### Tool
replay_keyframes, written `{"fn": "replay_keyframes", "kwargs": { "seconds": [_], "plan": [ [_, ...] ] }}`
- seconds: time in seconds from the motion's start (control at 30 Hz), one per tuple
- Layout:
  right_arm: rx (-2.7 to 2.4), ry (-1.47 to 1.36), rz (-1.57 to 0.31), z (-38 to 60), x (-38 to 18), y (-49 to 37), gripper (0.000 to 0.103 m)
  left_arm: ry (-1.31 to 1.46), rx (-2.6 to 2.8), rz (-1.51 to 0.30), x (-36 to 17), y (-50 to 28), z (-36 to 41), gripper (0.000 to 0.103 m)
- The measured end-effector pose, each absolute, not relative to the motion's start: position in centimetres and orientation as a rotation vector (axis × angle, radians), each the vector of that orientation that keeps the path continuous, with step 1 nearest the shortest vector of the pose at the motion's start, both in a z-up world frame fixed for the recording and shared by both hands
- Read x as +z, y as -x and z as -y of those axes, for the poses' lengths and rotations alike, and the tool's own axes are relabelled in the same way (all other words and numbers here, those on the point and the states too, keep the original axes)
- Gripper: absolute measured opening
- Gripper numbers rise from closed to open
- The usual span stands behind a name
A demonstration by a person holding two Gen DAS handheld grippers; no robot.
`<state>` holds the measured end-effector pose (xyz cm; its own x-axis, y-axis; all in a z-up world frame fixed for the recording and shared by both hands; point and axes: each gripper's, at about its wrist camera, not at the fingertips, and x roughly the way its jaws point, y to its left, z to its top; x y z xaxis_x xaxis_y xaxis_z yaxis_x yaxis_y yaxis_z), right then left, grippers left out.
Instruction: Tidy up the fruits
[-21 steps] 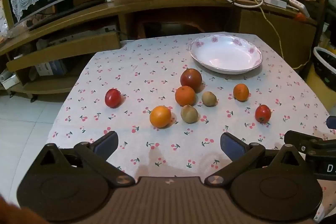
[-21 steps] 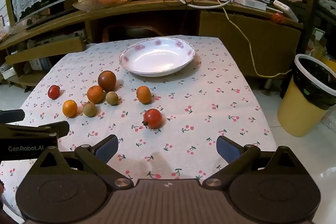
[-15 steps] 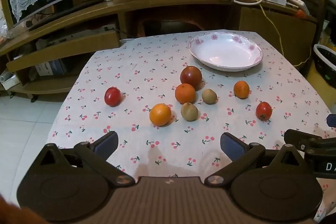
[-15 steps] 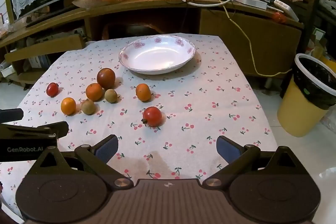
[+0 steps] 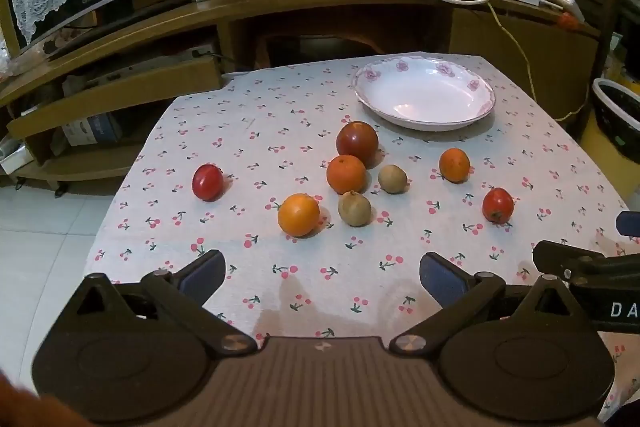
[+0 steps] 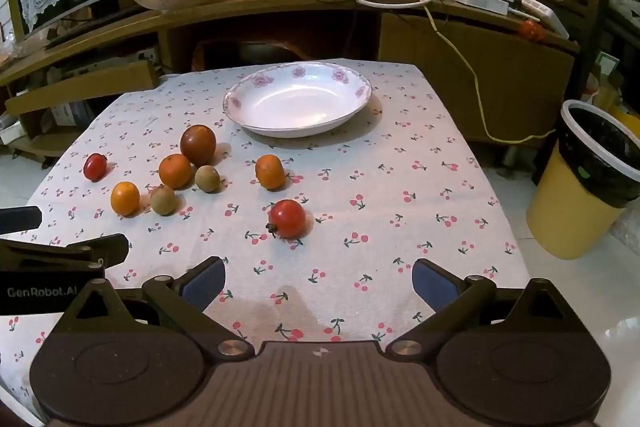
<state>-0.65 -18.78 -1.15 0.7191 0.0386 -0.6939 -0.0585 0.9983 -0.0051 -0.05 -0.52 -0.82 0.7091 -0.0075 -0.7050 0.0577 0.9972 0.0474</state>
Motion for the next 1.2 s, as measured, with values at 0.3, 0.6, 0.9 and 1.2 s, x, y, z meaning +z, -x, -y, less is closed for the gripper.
{"fn": "replay_keyframes", "kwargs": {
  "seconds": [0.3,0.6,0.9,1.2],
  "plan": [
    [0.055,0.033,-0.767,18.6,-1.16,0.65,0.099,-0.073,-0.041,-0.783,-0.71,0.06,0.61,0.103],
    [0.056,0.033,-0.769,18.5,-1.23,0.63,0.099,-0.072,-0.042,-0.783,-0.7,0.06,0.59,0.103],
    [0.058,0.032,-0.772,18.39,-1.3,0.59,0.098,-0.073,-0.042,-0.783,-0.67,0.05,0.58,0.103],
    [0.065,0.026,-0.776,18.27,-1.24,0.58,0.096,-0.073,-0.043,-0.783,-0.65,0.04,0.57,0.103]
  ]
}}
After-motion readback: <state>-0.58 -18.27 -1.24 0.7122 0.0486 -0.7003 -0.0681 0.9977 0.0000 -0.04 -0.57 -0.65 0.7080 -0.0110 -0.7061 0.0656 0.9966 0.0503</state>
